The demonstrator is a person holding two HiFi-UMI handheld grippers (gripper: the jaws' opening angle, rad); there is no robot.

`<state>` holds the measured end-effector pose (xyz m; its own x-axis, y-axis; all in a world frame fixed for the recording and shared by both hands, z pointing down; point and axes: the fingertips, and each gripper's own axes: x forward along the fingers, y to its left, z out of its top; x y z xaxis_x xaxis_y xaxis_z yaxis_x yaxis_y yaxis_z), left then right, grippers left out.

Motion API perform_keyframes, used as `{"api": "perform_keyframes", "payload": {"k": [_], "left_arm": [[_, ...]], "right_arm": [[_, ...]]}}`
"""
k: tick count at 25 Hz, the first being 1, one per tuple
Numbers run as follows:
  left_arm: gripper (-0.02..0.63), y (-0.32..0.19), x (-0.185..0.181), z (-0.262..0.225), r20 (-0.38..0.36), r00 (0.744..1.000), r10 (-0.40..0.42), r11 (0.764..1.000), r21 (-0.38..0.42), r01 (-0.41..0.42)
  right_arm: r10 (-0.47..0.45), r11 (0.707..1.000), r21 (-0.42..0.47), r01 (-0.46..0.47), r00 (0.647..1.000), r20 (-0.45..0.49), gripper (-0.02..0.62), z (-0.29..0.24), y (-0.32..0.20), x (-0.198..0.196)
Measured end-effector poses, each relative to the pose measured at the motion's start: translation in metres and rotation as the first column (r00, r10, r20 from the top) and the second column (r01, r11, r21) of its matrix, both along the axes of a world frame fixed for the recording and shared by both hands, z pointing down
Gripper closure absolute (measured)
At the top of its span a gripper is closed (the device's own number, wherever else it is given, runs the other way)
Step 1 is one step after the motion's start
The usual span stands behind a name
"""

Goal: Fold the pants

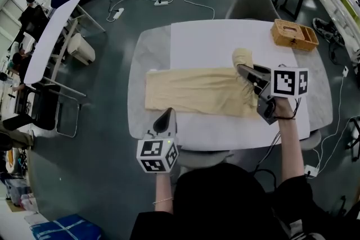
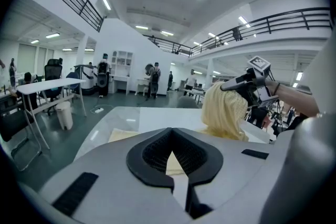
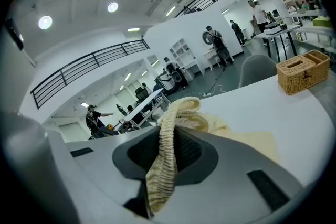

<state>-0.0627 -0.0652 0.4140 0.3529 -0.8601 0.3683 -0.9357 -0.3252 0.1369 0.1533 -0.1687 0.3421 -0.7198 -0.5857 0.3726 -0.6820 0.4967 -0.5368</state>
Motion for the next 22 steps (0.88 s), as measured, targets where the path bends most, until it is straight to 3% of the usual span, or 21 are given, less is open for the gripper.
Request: {"api": "perform_keyframes", "payload": {"k": [8, 14, 22], "left_arm": [[0.598, -0.009, -0.08, 0.011, -0.02, 0.999, 0.037, 0.999, -0.036, -0.038], [0.598, -0.013, -0.113, 0.02, -0.029, 0.998, 0.051, 0.997, -0.062, -0.053], [0.598, -0.021, -0.137, 0.034, -0.041, 0.997, 0.071, 0.994, -0.085, -0.074]], "right_arm": [[0.036, 0.999, -0.015, -0.036, 0.999, -0.004, 0.525, 0.0, -0.014, -0.086], [0.07, 0.997, -0.035, -0.07, 0.997, -0.013, 0.525, 0.005, -0.018, -0.116], [0.017, 1.0, -0.018, -0.017, 1.0, -0.004, 0.525, 0.01, -0.029, -0.166]]}}
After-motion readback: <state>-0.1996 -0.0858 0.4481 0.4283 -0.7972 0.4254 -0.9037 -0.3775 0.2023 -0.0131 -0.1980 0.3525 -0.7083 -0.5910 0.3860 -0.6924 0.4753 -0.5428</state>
